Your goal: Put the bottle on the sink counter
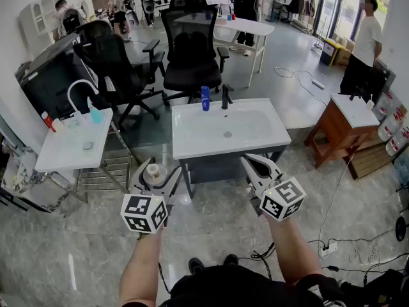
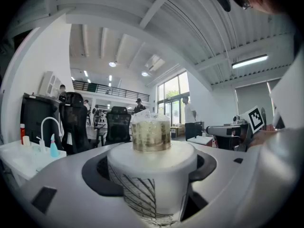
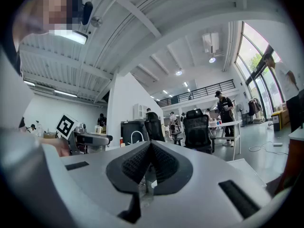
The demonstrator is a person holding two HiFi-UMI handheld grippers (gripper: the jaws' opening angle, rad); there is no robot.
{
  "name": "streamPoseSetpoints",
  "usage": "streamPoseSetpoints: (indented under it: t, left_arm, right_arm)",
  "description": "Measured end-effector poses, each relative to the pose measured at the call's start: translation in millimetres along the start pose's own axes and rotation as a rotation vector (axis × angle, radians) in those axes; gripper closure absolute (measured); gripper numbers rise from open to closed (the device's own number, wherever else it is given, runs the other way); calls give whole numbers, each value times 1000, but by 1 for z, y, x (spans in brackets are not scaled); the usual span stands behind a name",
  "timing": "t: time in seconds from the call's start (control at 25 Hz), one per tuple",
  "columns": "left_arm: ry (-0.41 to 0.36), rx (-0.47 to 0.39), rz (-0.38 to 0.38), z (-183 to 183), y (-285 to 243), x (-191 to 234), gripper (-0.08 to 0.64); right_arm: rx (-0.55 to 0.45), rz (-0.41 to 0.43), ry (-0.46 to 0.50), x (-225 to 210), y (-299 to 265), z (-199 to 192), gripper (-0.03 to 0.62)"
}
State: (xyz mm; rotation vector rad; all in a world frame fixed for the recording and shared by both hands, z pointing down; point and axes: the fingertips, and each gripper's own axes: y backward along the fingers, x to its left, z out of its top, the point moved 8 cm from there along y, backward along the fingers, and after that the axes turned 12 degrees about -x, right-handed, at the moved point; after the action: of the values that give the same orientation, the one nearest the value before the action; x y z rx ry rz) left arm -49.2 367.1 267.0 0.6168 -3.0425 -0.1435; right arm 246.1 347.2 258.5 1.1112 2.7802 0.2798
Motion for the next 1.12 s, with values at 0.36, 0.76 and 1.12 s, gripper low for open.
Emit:
streamPoseSetpoints:
  t: [0.36,0.76,1.12]
  left_arm:
    - [1,1,0,-1,11,1,209]
    - [13,-8,-19,3,36,22,209]
    - [25,-18,-41,-1,69,52,209]
  right_arm:
    - [5,8,-2,9,3,-5,580]
    - [-18,-29,-38,36,-5,-9,578]
    - [-8,-33,-44,82,-16,-18,578]
